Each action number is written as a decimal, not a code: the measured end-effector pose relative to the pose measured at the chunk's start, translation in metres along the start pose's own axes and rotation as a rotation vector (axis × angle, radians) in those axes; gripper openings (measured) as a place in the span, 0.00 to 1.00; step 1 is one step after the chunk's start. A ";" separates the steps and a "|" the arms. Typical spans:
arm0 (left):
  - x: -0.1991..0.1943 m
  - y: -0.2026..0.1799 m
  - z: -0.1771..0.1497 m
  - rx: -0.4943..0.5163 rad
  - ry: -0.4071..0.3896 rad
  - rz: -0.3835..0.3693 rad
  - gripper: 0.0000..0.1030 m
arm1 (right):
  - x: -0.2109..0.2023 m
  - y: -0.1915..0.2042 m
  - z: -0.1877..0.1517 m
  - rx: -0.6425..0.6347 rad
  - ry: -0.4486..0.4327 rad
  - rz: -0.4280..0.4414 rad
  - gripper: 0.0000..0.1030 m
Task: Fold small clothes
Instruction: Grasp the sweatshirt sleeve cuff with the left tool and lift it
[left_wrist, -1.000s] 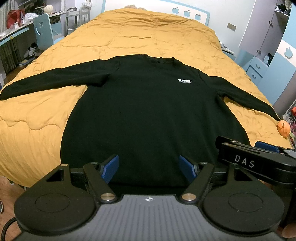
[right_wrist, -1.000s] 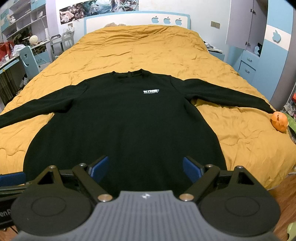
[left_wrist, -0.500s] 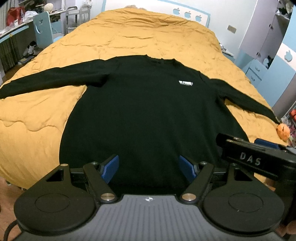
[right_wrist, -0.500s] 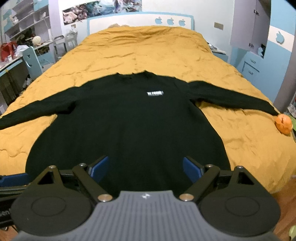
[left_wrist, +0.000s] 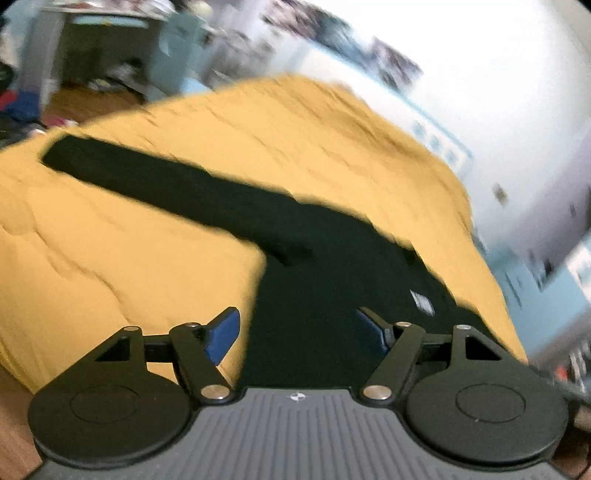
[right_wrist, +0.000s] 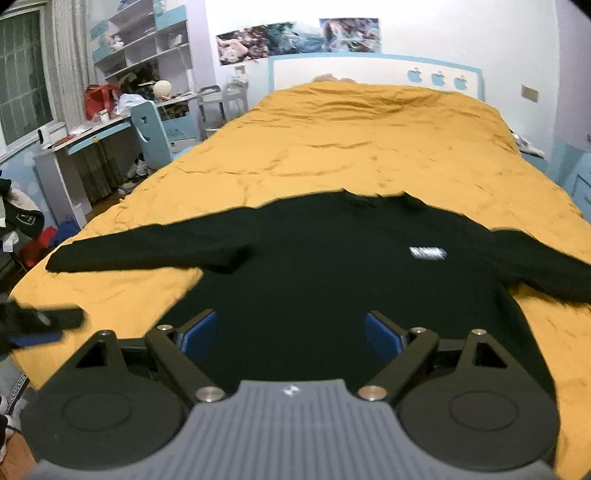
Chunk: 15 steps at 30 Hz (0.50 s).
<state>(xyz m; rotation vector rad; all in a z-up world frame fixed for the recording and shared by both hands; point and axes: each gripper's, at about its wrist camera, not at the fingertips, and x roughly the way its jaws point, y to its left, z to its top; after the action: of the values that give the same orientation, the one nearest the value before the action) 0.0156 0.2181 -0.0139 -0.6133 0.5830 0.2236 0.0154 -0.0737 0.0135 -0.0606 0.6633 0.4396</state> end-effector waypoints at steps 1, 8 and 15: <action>0.003 0.019 0.011 -0.035 -0.037 -0.006 0.82 | 0.011 0.007 0.004 -0.020 -0.005 0.015 0.81; 0.038 0.149 0.068 -0.373 -0.253 0.051 0.82 | 0.093 0.054 0.027 -0.056 -0.064 0.042 0.81; 0.094 0.242 0.097 -0.553 -0.292 0.169 0.78 | 0.188 0.093 0.043 -0.135 -0.040 0.066 0.81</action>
<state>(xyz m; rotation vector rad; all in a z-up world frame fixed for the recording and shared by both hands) 0.0481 0.4731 -0.1192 -1.0446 0.2840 0.6347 0.1333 0.0896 -0.0591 -0.1571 0.5966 0.5475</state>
